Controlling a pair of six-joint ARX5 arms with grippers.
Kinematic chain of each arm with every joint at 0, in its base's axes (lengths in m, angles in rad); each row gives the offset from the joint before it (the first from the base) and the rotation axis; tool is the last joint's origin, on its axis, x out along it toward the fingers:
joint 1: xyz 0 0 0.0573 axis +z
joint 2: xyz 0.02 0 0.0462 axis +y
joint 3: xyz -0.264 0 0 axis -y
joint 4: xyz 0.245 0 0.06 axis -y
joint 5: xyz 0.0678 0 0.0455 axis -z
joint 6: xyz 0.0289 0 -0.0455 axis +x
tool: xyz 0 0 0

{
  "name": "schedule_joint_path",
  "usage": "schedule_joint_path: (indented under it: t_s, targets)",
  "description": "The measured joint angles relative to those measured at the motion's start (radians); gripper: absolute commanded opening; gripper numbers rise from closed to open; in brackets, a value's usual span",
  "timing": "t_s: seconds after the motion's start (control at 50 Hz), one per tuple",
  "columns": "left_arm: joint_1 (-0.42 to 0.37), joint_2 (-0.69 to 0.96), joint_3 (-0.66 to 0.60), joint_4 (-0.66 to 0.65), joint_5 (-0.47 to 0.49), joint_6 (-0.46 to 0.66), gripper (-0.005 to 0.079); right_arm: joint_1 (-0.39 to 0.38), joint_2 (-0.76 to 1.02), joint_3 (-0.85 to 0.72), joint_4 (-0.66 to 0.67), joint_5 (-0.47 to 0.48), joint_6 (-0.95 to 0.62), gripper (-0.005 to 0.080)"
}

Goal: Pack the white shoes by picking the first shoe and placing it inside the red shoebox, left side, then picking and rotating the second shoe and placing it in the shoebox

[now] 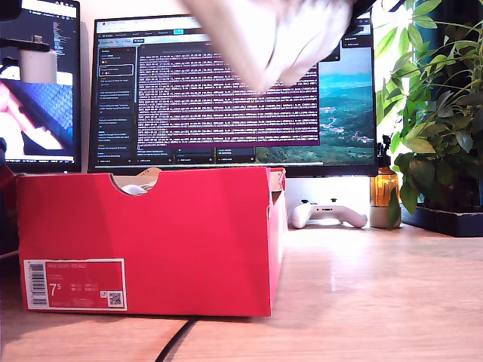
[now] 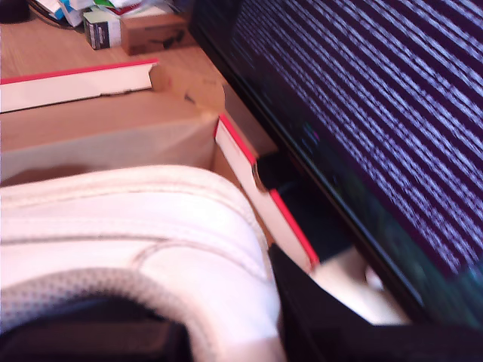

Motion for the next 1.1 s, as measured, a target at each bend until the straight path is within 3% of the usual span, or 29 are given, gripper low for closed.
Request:
schedule_joint_path:
  t_s: [0.18, 0.62, 1.1]
  targets:
    - [0.000, 0.000, 0.000, 0.000, 0.013, 0.000, -0.0019, 0.018, 0.073, 0.004, 0.081, 0.023, -0.020, -0.0011]
    - [0.000, 0.000, 0.000, 0.000, 0.042, 0.000, -0.0019, 0.047, 0.293, 0.328, -0.050, 0.118, -0.111, -0.0011]
    - [0.000, 0.000, 0.000, -0.003, 0.043, 0.000, -0.0019, 0.080, 0.387, 0.333, -0.170, 0.194, -0.187, -0.0011]
